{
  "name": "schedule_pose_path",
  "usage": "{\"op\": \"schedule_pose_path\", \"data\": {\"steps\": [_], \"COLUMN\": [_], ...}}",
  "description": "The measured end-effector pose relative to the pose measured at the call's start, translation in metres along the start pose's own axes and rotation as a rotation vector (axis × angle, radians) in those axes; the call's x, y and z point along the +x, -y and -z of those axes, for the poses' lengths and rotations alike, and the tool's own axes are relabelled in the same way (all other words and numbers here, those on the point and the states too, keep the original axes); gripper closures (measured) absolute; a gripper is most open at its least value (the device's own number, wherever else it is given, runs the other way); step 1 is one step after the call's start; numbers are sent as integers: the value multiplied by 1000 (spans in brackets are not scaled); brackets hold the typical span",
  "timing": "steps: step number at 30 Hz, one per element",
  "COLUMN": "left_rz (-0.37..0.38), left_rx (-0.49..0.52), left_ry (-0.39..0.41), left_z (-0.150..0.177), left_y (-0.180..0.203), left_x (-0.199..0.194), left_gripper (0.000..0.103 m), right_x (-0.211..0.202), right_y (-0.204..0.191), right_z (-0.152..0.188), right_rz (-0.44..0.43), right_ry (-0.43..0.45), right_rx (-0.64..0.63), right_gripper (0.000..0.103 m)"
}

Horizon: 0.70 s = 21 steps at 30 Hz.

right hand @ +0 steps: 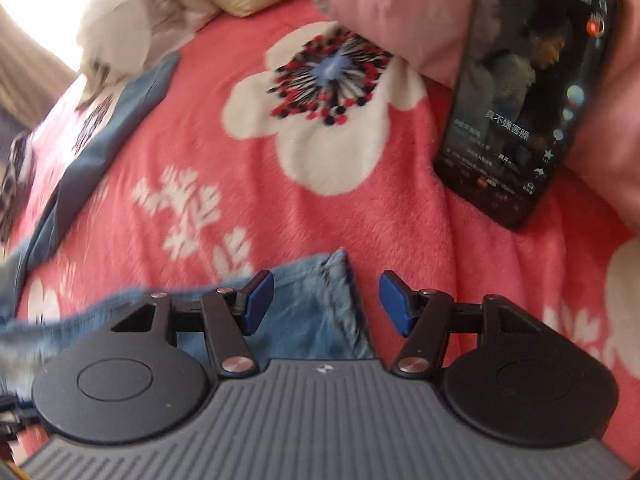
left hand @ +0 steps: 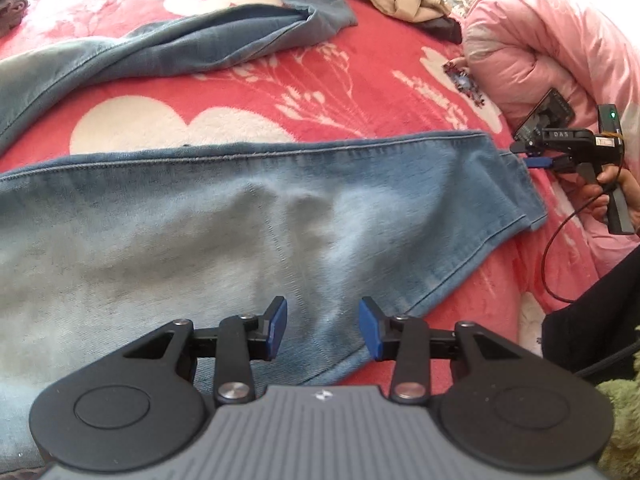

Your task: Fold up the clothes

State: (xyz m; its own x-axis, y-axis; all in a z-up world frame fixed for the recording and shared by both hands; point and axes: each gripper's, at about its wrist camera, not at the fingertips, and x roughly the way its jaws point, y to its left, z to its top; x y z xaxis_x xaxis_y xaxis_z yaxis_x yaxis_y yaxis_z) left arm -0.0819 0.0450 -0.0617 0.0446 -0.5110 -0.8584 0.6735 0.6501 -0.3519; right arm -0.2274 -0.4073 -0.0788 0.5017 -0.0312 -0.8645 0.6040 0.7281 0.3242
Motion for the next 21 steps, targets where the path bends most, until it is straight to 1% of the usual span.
{"op": "schedule_pose_path", "data": {"steps": [1, 2, 3, 4, 5, 6, 7, 8, 11, 15, 17, 19, 21], "left_rz": [-4, -7, -9, -12, -14, -16, -18, -22, -30, -39, -44, -48, -47], "left_rx": [-1, -1, -2, -2, 0, 2, 2, 1, -5, -2, 4, 11, 13], "left_ry": [-5, -9, -14, -17, -20, -22, -24, -24, -27, -37, -38, -37, -36], "left_z": [-1, -1, -1, -1, -2, -2, -2, -3, -4, -4, -4, -3, -3], "left_y": [0, 0, 0, 0, 1, 1, 2, 1, 0, -1, 0, 0, 0], "left_x": [2, 4, 5, 6, 7, 8, 8, 8, 8, 11, 12, 13, 13], "left_gripper": [62, 62, 62, 62, 63, 63, 62, 62, 62, 63, 62, 62, 62], "right_x": [2, 0, -1, -3, -4, -6, -7, -8, -12, 0, 10, 9, 1], "right_y": [1, -1, -2, -4, -6, -7, -9, -11, -15, -19, -24, -26, -33], "right_z": [2, 4, 5, 7, 8, 10, 11, 13, 17, 19, 22, 24, 25], "right_rz": [-2, 9, 21, 32, 44, 55, 66, 78, 111, 153, 202, 248, 321], "right_ry": [4, 19, 34, 49, 64, 79, 94, 109, 150, 158, 165, 185, 236], "right_rx": [2, -15, -31, -48, -64, -80, -97, -113, -163, -252, -315, -345, -407], "right_gripper": [45, 47, 58, 66, 77, 91, 93, 95, 96, 97, 94, 89, 88]}}
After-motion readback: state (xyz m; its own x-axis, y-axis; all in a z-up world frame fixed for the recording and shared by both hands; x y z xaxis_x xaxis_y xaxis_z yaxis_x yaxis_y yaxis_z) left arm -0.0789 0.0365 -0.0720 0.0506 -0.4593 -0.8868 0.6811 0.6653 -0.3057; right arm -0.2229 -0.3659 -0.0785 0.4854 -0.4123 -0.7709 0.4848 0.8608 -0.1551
